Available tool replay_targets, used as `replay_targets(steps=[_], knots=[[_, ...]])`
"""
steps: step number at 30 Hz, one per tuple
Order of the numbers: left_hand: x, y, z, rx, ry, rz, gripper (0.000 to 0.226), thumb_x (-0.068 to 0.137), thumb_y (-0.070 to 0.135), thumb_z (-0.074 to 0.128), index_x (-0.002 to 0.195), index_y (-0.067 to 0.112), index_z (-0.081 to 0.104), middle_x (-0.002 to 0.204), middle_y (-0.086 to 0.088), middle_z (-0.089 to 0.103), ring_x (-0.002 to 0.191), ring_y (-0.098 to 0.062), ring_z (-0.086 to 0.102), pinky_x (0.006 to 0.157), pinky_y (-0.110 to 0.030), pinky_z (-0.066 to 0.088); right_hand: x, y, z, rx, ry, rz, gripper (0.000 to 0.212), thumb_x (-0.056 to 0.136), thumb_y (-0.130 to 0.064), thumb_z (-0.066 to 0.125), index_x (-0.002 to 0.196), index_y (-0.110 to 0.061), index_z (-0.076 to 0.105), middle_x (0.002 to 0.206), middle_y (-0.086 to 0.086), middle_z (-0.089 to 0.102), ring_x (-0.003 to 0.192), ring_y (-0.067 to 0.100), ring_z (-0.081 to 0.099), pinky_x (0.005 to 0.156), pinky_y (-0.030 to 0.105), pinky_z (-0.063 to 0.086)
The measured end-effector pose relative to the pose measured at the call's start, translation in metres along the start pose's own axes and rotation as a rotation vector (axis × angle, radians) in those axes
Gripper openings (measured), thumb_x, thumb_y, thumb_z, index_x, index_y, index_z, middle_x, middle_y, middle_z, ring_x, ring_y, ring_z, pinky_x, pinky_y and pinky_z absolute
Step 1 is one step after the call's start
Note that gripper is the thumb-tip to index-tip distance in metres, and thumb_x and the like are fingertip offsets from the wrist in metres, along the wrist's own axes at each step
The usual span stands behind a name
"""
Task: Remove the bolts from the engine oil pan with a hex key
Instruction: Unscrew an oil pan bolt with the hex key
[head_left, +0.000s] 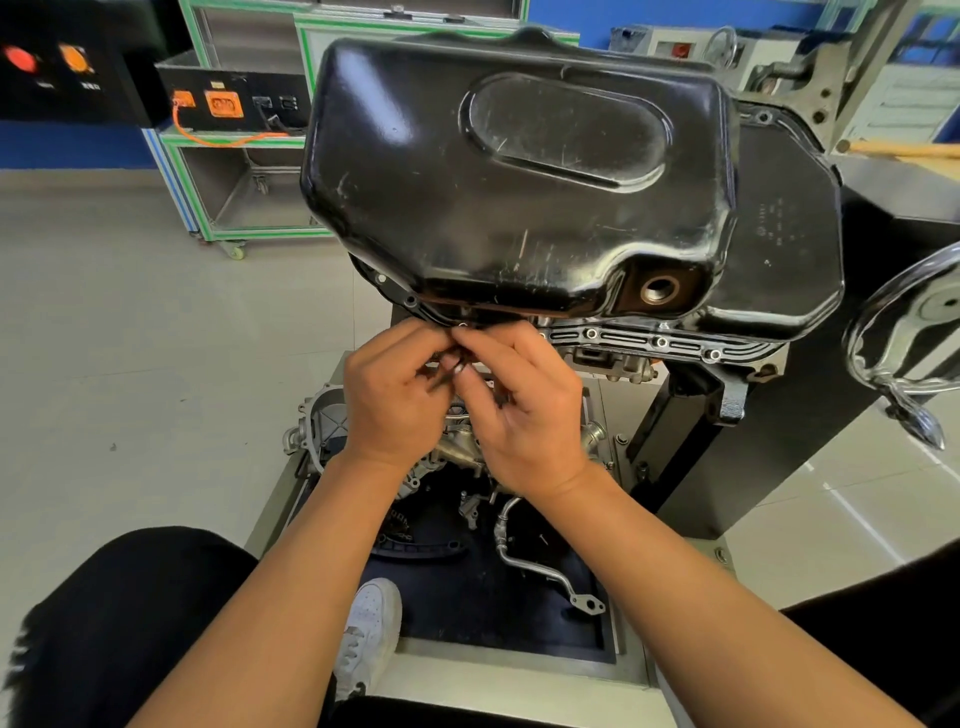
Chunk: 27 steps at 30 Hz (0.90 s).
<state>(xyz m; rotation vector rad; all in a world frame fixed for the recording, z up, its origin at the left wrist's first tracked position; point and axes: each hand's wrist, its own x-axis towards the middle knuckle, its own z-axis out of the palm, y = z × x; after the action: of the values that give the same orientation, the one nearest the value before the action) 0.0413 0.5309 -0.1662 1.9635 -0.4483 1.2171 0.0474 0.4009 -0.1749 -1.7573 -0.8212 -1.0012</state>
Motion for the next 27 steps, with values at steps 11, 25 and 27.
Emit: replay_targets(steps=[11, 25, 27], knots=[[-0.0034, 0.0004, 0.0005, 0.000, 0.007, -0.006, 0.014, 0.085, 0.001, 0.061, 0.089, -0.001, 0.075, 0.075, 0.008, 0.060, 0.065, 0.006, 0.049, 0.066, -0.004, 0.035, 0.0015, -0.0009, 0.0021, 0.024, 0.041, -0.019, 0.018, 0.088, 0.010, 0.067, 0.105, 0.009, 0.071, 0.097, 0.018, 0.069, 0.095, 0.014, 0.063, 0.089, 0.020, 0.050], [-0.0043, -0.0015, 0.0055, -0.025, 0.057, -0.052, 0.013, 0.083, 0.005, 0.062, 0.090, 0.001, 0.071, 0.078, 0.007, 0.064, 0.071, 0.011, 0.054, 0.069, -0.003, 0.040, 0.0045, -0.0060, 0.0012, 0.053, 0.034, 0.051, 0.017, 0.081, 0.013, 0.074, 0.098, 0.008, 0.075, 0.086, 0.015, 0.068, 0.084, 0.010, 0.061, 0.079, 0.015, 0.049], [-0.0056, -0.0022, 0.0055, -0.006, 0.013, -0.010, 0.020, 0.087, 0.002, 0.061, 0.103, 0.001, 0.073, 0.095, 0.003, 0.069, 0.083, 0.003, 0.061, 0.079, -0.008, 0.047, 0.0035, -0.0045, -0.0002, 0.054, 0.000, 0.024, 0.020, 0.085, 0.013, 0.069, 0.104, 0.009, 0.073, 0.091, 0.018, 0.067, 0.087, 0.017, 0.063, 0.080, 0.023, 0.053]])
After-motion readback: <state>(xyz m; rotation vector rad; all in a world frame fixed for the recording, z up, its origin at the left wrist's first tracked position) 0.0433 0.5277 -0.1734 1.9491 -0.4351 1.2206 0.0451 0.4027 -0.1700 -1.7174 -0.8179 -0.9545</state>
